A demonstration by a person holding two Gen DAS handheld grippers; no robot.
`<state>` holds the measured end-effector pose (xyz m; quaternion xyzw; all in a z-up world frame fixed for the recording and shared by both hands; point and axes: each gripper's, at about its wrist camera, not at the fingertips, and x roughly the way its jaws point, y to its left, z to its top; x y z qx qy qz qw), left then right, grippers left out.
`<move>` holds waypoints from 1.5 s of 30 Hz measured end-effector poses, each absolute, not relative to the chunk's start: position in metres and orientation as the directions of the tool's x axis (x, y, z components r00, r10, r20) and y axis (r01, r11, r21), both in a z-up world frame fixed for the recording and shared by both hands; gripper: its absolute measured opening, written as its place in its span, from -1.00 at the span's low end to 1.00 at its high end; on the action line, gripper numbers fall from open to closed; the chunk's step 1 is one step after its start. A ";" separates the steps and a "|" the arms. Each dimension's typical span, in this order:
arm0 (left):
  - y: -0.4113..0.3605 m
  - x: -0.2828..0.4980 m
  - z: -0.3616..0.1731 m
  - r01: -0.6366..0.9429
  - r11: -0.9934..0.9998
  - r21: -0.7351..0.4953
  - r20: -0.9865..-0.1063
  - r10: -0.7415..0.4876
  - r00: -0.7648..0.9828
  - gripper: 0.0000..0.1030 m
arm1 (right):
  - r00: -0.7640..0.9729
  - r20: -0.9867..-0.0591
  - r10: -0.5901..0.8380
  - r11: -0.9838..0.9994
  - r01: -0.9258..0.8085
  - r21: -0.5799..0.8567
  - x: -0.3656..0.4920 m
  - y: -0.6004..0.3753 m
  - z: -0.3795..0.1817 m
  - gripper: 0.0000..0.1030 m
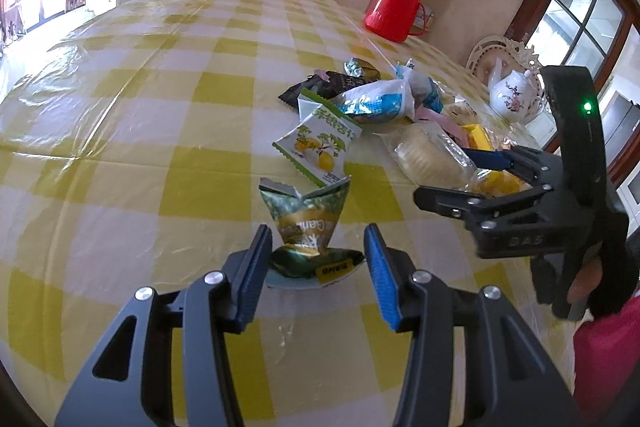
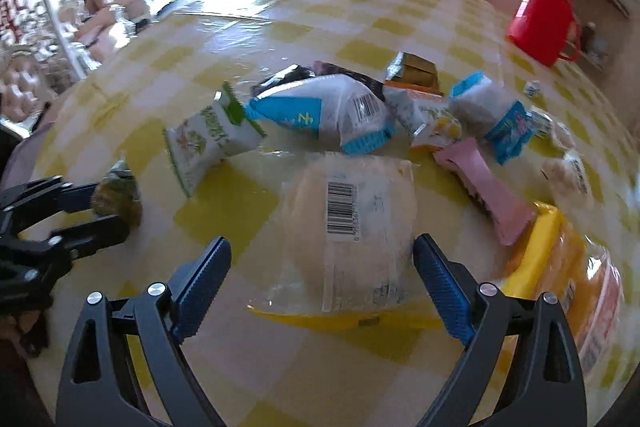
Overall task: Organize snacks
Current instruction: 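Carry the green chip bag and round bun toward the white box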
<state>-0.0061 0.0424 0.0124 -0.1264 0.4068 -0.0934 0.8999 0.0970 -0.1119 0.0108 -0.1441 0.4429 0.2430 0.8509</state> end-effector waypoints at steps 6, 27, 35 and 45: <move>0.041 -0.005 0.011 0.056 0.953 -0.299 -0.716 -0.263 0.646 -0.06 | 0.574 -0.802 0.164 0.914 -0.394 -0.095 0.107 -0.107 -0.001 0.43; 0.040 -0.022 0.019 0.068 0.959 -0.277 -0.671 -0.244 0.700 -0.15 | 0.740 -0.631 0.232 0.964 -0.090 0.248 -0.054 -0.182 0.024 0.18; 0.039 -0.052 0.021 0.094 0.965 -0.245 -0.677 -0.240 0.695 -0.46 | 0.740 -0.602 0.299 0.941 -0.125 0.313 -0.079 -0.185 0.022 0.18; 0.047 -0.083 0.030 0.107 0.974 -0.198 -0.667 -0.214 0.714 -0.46 | 0.746 -0.589 0.312 0.940 -0.150 0.307 -0.096 -0.181 0.021 0.18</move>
